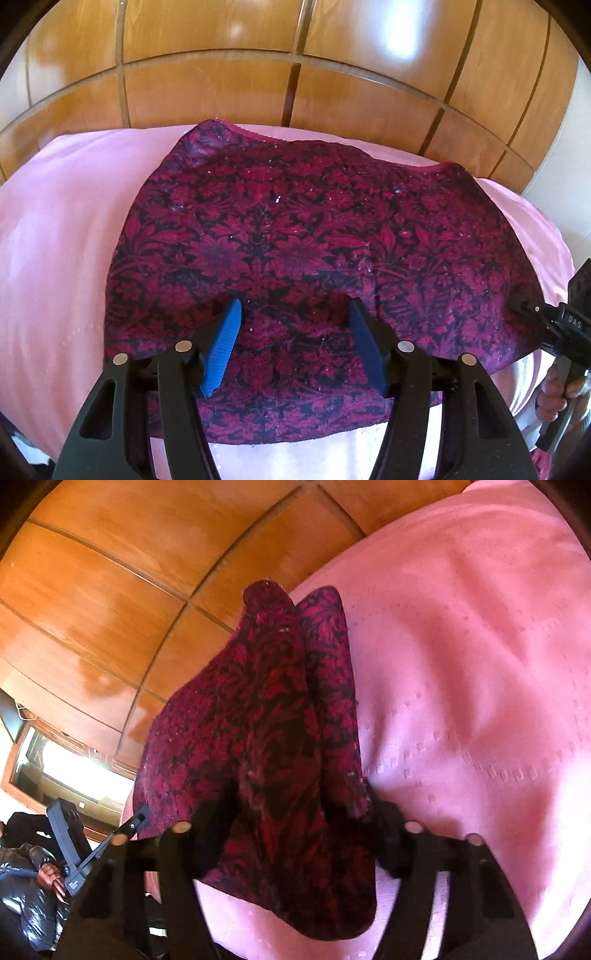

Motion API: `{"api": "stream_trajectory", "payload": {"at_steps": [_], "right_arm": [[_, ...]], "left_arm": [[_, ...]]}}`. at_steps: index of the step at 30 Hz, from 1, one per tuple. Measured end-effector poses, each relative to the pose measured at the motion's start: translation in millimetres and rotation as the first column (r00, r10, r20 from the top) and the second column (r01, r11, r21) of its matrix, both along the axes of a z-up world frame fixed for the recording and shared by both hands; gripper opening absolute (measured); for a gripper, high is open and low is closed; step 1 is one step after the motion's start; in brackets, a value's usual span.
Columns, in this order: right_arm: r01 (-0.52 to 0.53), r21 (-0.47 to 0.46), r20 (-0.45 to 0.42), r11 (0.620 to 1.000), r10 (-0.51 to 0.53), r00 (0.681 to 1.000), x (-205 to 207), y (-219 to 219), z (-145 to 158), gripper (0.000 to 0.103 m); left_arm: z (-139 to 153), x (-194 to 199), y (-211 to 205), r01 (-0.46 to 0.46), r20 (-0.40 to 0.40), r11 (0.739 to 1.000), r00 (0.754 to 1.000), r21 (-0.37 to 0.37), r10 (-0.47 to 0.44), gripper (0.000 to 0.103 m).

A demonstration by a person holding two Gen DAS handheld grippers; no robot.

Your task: Fold small clothes

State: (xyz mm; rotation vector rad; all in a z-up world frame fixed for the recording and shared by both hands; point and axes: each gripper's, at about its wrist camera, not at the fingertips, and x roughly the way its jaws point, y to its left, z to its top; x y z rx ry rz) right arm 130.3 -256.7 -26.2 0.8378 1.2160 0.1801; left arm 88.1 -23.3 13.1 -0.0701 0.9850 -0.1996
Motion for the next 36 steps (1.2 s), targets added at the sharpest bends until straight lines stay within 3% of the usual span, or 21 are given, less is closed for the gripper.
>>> {"api": "stream_trajectory", "payload": {"at_steps": [4,7,9,12,20,23,28,32,36], "right_arm": [[-0.016,-0.010,-0.013,1.000,0.016,1.000,3.3,6.1,5.9,0.049],[-0.001,0.037,-0.052,0.999,0.003,0.999,3.5,4.6,-3.3,0.049],[-0.026,0.016,-0.035,1.000,0.027,0.999,6.5,5.4,5.4,0.040],[-0.048,0.002,0.008,0.999,0.047,0.999,11.0,9.2,30.9,0.031],[-0.150,-0.012,0.167,0.989,0.150,0.974,33.5,55.5,99.7,0.028],[-0.196,0.007,0.220,0.980,0.190,0.957,44.2,82.2,119.6,0.027],[-0.359,-0.023,0.299,0.933,0.349,0.888,67.9,162.3,140.3,0.027],[-0.468,-0.095,0.279,0.879,0.474,0.835,77.1,221.7,127.2,0.027],[-0.527,-0.172,0.247,0.832,0.554,0.795,76.2,263.6,111.3,0.027]], "left_arm": [[-1.9,3.0,2.9,0.010,-0.005,1.000,1.000,-0.015,-0.010,0.059],[-5.5,8.2,9.7,0.013,-0.020,0.999,1.000,-0.053,-0.014,0.059],[-4.0,9.9,14.4,0.021,-0.026,0.997,0.999,-0.072,-0.023,0.059],[-5.9,8.8,21.3,0.026,-0.032,0.994,0.999,-0.105,-0.030,0.059],[-7.8,6.3,47.0,0.050,-0.032,0.976,0.998,-0.212,-0.058,0.057],[-9.2,9.7,62.5,0.047,-0.041,0.962,0.997,-0.268,-0.060,0.053],[-8.7,8.5,88.9,0.045,-0.045,0.932,0.997,-0.360,-0.066,0.046],[-2.5,-0.3,135.7,-0.017,-0.044,0.886,0.999,-0.464,-0.004,0.045],[8.6,-12.6,184.3,-0.087,-0.024,0.850,0.996,-0.520,0.088,0.045]]}}
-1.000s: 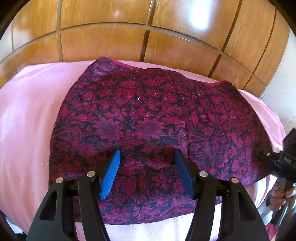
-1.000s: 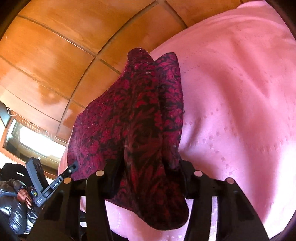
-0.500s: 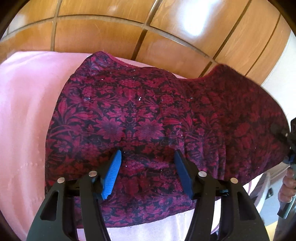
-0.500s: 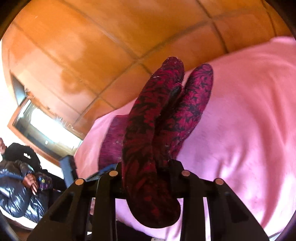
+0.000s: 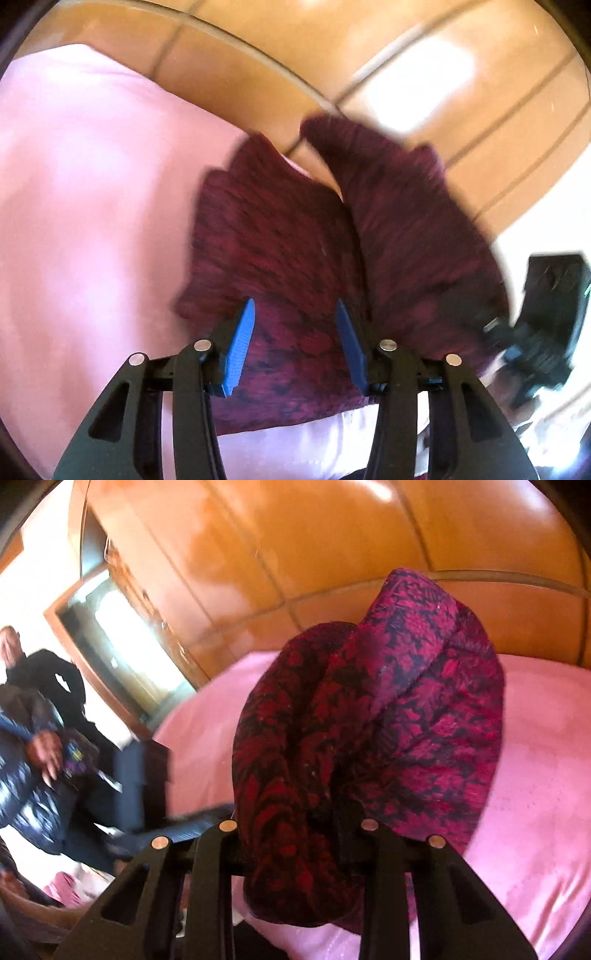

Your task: Fold small clothes

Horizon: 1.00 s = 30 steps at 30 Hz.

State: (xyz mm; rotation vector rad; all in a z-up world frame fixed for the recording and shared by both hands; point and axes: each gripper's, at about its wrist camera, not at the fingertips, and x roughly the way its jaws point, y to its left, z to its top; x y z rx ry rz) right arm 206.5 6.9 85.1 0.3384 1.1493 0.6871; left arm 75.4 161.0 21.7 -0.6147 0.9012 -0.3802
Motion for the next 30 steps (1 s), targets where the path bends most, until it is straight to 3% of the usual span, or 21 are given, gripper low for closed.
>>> {"api": "stream_trajectory", "payload": {"at_steps": [3,7,10,14,18,20,21,23,24,27,30], "right_arm": [[-0.071,-0.100,0.048,0.992,0.076,0.996,-9.1,32.9,-7.0,0.027],[-0.145,-0.190,0.080,0.971,0.163,0.983,-21.9,61.3,-25.2,0.027],[-0.149,-0.220,0.109,0.964,0.176,0.978,-27.0,65.3,-34.8,0.027],[-0.140,-0.245,0.172,0.959,0.185,0.968,-35.1,67.1,-32.3,0.028],[-0.118,-0.224,0.194,0.967,0.163,0.967,-37.0,66.6,-31.7,0.030],[-0.109,-0.215,0.204,0.971,0.154,0.967,-41.4,69.9,-27.2,0.033],[-0.112,-0.199,0.216,0.974,0.155,0.964,-42.5,65.7,-22.7,0.044],[-0.154,-0.125,0.197,0.980,0.176,0.965,-49.5,59.8,-13.1,0.062],[-0.169,-0.088,0.183,0.982,0.182,0.966,-51.1,55.1,-8.6,0.066],[-0.170,0.050,0.165,0.984,0.160,0.973,-56.5,17.2,13.2,0.066],[-0.089,0.084,0.161,0.993,0.074,0.984,-55.6,-19.9,18.3,0.065]], "left_arm": [[16.0,-6.0,29.1,-0.021,0.035,0.998,0.999,-0.059,0.023,0.045],[42.7,0.6,44.3,0.021,0.094,0.990,0.996,-0.143,-0.007,0.045],[54.7,16.8,30.8,0.098,0.102,0.976,0.992,-0.193,-0.079,0.054],[61.9,43.1,0.1,0.163,0.077,0.982,0.985,-0.100,-0.156,0.054],[51.9,72.4,-43.2,0.272,-0.031,0.962,0.961,-0.033,-0.273,0.054],[50.0,75.2,-63.1,0.309,-0.054,0.949,0.951,0.070,-0.305,0.023],[49.6,76.3,-72.3,0.317,-0.070,0.937,0.948,0.149,-0.310,0.017],[51.6,76.6,-72.6,0.318,-0.070,0.935,0.948,0.159,-0.311,0.016],[53.8,79.7,-73.3,0.314,-0.067,0.934,0.949,0.171,-0.307,0.016],[58.5,80.7,-68.2,0.305,-0.062,0.934,0.952,0.185,-0.299,0.016],[65.2,72.6,-63.9,0.292,-0.059,0.935,0.957,0.200,-0.286,0.015]]}}
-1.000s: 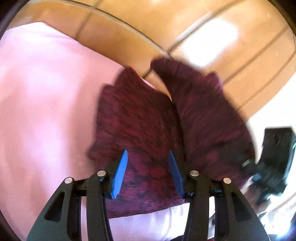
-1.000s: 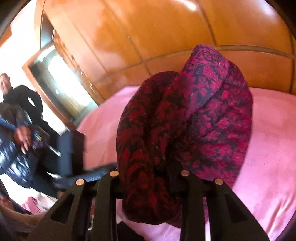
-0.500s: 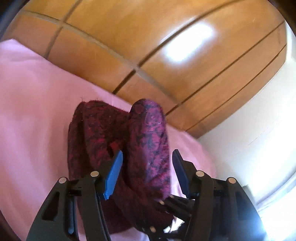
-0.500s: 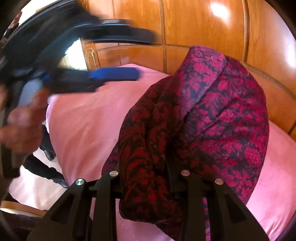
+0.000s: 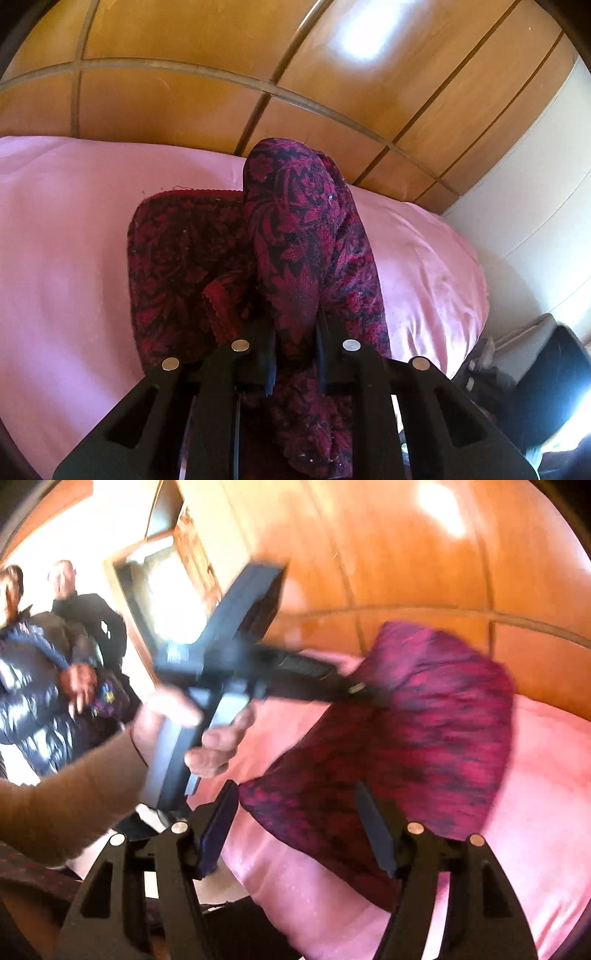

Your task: Fold small clothes

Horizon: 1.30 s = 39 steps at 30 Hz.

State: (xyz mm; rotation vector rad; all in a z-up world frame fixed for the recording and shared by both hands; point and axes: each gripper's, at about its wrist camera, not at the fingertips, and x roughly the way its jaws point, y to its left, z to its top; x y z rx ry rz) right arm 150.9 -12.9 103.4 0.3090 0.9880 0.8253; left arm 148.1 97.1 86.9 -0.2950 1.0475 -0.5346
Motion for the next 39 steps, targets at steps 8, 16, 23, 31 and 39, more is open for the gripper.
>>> {"api": "stream_trajectory", "payload": {"at_steps": [8,16,23,31,39], "right_arm": [[0.077,-0.121,-0.096,0.990,-0.089,0.991,17.8,11.2,-66.0,0.055],[-0.014,-0.165,-0.126,0.986,-0.007,0.992,22.4,33.9,-79.1,0.056],[0.143,-0.035,-0.161,0.989,-0.147,0.976,99.0,3.1,-43.2,0.056],[0.158,-0.192,-0.193,0.969,-0.195,0.962,179.8,44.3,-80.5,0.051],[0.111,-0.336,-0.169,0.935,-0.175,0.970,178.8,71.7,-133.3,0.053]], "left_arm": [[-14.7,1.7,25.3,-0.097,0.001,0.985,0.995,0.140,0.098,0.015],[-45.1,-15.5,34.6,-0.240,0.024,0.943,0.970,0.232,0.241,0.026],[-36.7,-19.3,15.0,-0.265,0.096,0.921,0.964,0.285,0.247,0.026],[-55.4,-27.0,31.0,-0.277,0.103,0.905,0.961,0.323,0.257,0.026],[-59.4,-29.7,39.9,-0.350,0.124,0.876,0.937,0.332,0.327,0.038]]}}
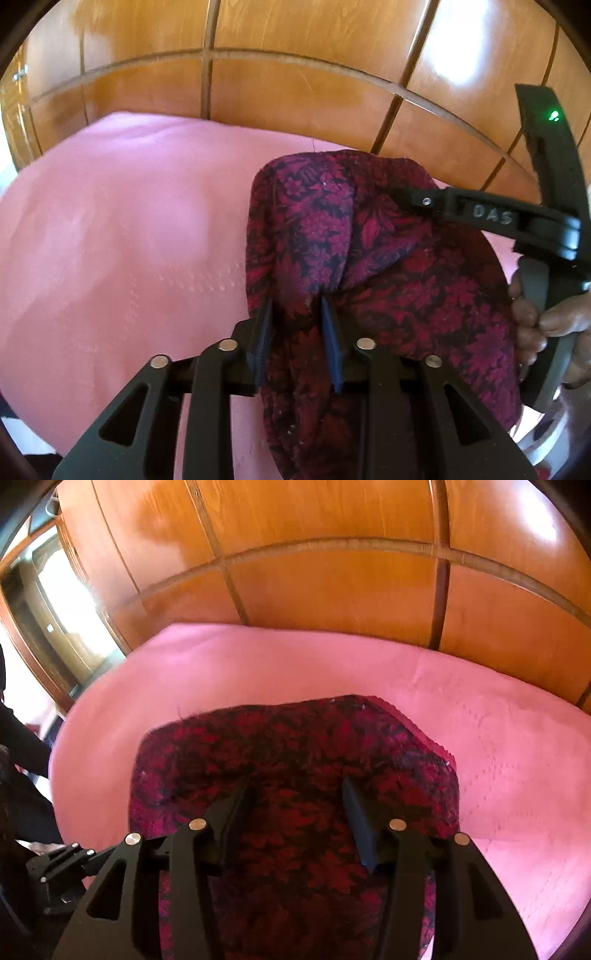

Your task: Fold small clothes

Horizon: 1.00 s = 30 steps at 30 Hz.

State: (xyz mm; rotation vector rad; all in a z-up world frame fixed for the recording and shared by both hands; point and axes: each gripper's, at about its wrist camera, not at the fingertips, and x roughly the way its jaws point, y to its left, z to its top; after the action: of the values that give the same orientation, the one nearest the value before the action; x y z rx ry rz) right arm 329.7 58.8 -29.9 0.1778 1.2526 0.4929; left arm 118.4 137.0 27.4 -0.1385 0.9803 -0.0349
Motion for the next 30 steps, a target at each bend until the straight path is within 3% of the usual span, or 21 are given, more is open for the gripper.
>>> {"api": "stream_trajectory", "payload": {"at_steps": [1,3,4,6,9,10,14,18,20,24,30], "right_arm": [[-0.002,0.018,0.011,1.000,0.002,1.000,-0.9,-4.4,4.4,0.055],[0.008,0.091,0.029,0.996,-0.011,1.000,-10.2,-15.1,14.8,0.072],[0.011,0.114,0.039,0.993,-0.016,0.999,-14.6,-18.0,22.7,0.075],[0.028,0.160,0.065,0.987,-0.039,0.997,-21.7,-27.3,40.0,0.088],[0.079,0.225,0.064,0.971,-0.095,0.993,-37.2,-53.7,52.3,0.096],[0.099,0.243,0.050,0.965,-0.114,0.992,-44.1,-64.0,51.4,0.097],[0.155,0.297,-0.033,0.942,-0.152,0.988,-65.8,-93.8,40.9,0.101],[0.209,0.411,-0.152,0.887,-0.160,0.975,-75.1,-116.0,11.2,0.101],[0.229,0.467,-0.201,0.854,-0.149,0.968,-77.5,-121.7,-5.6,0.101],[0.227,0.533,-0.262,0.815,-0.096,0.960,-76.0,-119.0,-24.6,0.101],[0.173,0.584,-0.283,0.793,-0.001,0.959,-66.9,-93.8,-39.3,0.101]], "left_arm": [[2.3,-1.2,-0.9,-0.010,0.004,1.000,1.000,0.008,0.010,0.043],[9.8,-5.3,-0.5,-0.025,0.022,1.000,0.999,-0.002,0.025,0.051],[11.9,-7.6,0.2,-0.038,0.025,0.999,0.999,-0.001,0.038,0.055],[16.2,-11.2,-1.9,-0.043,0.033,0.999,0.999,0.018,0.043,0.055],[15.7,-15.1,-2.8,-0.047,0.027,0.998,0.999,0.030,0.046,0.059],[15.4,-17.1,-1.7,-0.059,0.029,0.997,0.998,0.044,0.058,0.066],[9.1,-19.9,6.1,-0.058,0.009,0.998,0.998,0.038,0.058,0.073],[-1.9,-21.0,19.0,-0.037,0.016,0.999,0.999,-0.005,0.037,0.079],[-9.5,-20.3,28.9,-0.028,0.012,0.998,1.000,-0.057,0.029,0.080],[-27.4,-18.8,56.6,-0.006,-0.006,0.970,1.000,-0.243,0.005,0.080],[-38.5,-18.6,65.4,0.038,0.014,0.942,0.999,-0.332,-0.036,0.079]]}}
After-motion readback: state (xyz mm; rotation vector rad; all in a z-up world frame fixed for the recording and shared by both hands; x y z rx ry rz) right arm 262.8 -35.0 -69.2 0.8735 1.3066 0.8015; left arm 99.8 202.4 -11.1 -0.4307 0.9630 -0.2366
